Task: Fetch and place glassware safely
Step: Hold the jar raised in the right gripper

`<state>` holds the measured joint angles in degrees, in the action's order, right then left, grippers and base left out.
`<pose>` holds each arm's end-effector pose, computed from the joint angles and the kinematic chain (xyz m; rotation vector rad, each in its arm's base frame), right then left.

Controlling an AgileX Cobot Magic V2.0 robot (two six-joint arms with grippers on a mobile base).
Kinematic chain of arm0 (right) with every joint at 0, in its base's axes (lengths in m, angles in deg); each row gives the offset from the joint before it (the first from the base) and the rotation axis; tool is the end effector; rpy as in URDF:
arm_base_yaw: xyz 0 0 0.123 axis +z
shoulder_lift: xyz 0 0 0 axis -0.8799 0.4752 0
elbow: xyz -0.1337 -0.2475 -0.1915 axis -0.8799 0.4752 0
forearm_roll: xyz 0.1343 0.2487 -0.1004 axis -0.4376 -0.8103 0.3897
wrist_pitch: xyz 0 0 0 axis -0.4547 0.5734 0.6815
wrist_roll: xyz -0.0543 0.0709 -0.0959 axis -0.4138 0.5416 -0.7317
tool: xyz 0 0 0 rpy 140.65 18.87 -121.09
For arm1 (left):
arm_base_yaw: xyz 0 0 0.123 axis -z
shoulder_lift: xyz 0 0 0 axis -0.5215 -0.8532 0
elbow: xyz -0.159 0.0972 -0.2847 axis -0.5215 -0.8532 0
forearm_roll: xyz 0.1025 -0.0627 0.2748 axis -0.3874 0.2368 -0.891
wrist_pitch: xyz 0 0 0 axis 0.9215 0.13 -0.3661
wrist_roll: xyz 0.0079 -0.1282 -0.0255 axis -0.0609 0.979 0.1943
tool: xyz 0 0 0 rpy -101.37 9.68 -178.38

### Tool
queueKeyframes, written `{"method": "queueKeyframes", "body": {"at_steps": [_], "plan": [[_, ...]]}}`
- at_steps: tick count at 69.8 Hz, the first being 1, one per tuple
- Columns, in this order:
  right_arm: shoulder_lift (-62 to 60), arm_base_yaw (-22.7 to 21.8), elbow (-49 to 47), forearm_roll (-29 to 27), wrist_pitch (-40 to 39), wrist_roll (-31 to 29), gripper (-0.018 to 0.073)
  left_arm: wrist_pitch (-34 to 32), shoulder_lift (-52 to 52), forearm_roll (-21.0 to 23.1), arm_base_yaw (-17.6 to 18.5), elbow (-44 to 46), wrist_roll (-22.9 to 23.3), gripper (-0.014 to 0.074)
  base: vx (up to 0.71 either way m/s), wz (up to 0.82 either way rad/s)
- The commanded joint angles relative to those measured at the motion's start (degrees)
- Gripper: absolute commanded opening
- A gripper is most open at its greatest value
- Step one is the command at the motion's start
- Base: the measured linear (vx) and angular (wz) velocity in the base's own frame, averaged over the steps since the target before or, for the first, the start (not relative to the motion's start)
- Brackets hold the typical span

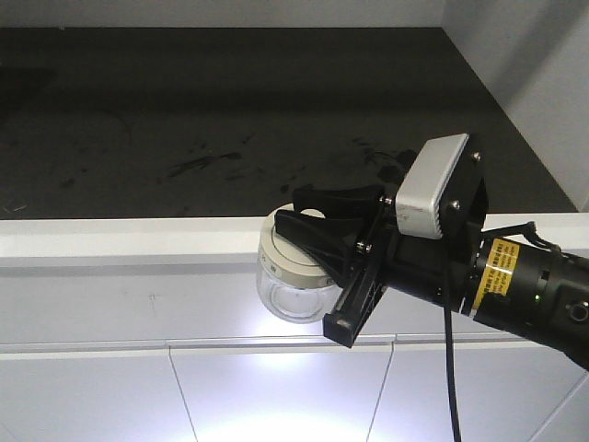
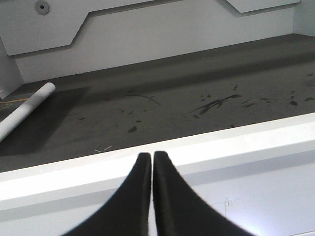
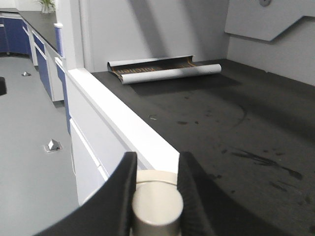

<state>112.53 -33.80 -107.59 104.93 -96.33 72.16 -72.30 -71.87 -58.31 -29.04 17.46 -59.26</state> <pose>0.2458 0.2084 0.3240 -0.8865 1.4323 0.7509 0.0954 -0.0017 0.2637 0.0997 1.6441 0.0561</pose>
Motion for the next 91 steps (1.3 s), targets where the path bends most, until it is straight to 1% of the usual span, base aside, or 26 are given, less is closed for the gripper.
{"method": "queueKeyframes", "body": {"at_steps": [1,91], "plan": [[-1.7,-0.12,-1.72,-2.53,-4.26,-0.12,-0.0003,-4.08,-0.77,0.17,0.25,1.67,0.22,-0.0007,0.0,0.0],[-1.7,-0.12,-1.72,-2.58,-4.38,-0.12,-0.0003,-4.08,-0.82,0.17,0.25,1.67,0.22,-0.0007,0.0,0.01]]}}
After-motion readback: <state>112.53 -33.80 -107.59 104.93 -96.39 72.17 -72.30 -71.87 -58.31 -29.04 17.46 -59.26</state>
